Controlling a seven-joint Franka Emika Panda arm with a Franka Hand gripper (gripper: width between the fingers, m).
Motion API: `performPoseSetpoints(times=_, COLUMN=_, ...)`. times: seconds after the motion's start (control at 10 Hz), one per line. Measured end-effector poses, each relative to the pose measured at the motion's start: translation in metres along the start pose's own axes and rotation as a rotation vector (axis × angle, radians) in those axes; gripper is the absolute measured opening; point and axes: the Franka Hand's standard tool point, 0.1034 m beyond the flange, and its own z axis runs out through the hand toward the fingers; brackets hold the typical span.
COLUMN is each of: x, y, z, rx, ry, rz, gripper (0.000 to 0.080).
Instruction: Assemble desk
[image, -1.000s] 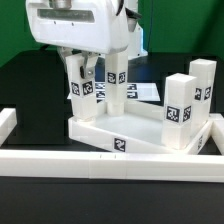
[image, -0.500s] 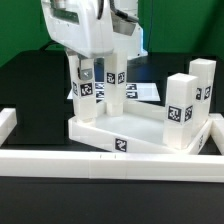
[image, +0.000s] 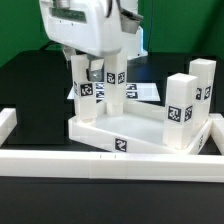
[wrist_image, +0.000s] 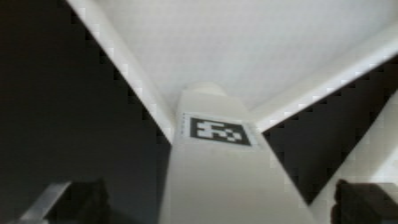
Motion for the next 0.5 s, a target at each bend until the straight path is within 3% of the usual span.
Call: performPoseSetpoints(times=0.5, x=-0.0003, y=0.0000, z=0.0007, rx=-0.001, ry=-0.001, rz=-0.359, gripper=0.0649)
